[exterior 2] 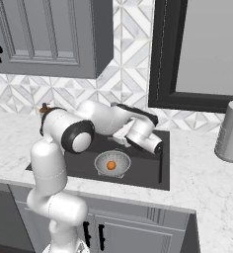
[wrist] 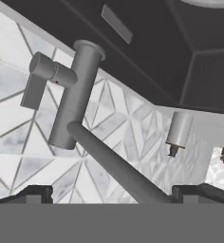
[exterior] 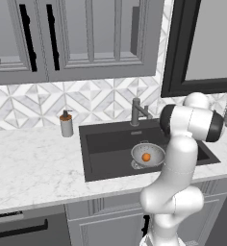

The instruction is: Put the colander in the sink, put the tangerine in the colander, and turn on the sink faucet and pour water over the colander.

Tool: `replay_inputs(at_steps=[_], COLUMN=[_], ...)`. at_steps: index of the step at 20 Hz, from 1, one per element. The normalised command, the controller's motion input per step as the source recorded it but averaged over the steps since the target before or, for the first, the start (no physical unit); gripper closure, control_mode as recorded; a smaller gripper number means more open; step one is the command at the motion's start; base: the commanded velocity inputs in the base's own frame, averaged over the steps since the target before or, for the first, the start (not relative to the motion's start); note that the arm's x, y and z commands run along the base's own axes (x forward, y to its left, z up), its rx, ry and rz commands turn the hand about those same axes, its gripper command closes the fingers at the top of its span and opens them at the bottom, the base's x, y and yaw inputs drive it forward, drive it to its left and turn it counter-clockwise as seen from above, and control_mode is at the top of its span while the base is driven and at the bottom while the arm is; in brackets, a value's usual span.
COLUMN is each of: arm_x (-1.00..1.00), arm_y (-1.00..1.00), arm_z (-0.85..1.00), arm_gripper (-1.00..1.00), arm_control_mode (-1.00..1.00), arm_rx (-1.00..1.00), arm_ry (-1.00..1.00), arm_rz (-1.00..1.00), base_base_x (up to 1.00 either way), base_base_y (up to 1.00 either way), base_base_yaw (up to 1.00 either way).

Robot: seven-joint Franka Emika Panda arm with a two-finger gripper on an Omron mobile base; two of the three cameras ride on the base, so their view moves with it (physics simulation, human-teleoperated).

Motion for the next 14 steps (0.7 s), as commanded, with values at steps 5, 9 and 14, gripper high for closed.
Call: replay_inputs(at_steps=[5,9,14], arm_x=[0.31,0.23,0.25], arm_y=[0.01,0.01,0.06], arm_z=[0.00,0.00,0.00], arm_gripper=[-1.00,-1.00,-1.00], arm_control_mode=[-1.00,-1.00,-1.00], arm_rx=[0.00,0.01,0.00], arm_ry=[0.03,0.01,0.02], arm_rz=[-0.14,-0.12,-0.10], base_base_x=[0.00,0.00,0.00], base_base_y=[0.00,0.00,0.00], base_base_yaw=[0.00,0.00,0.00])
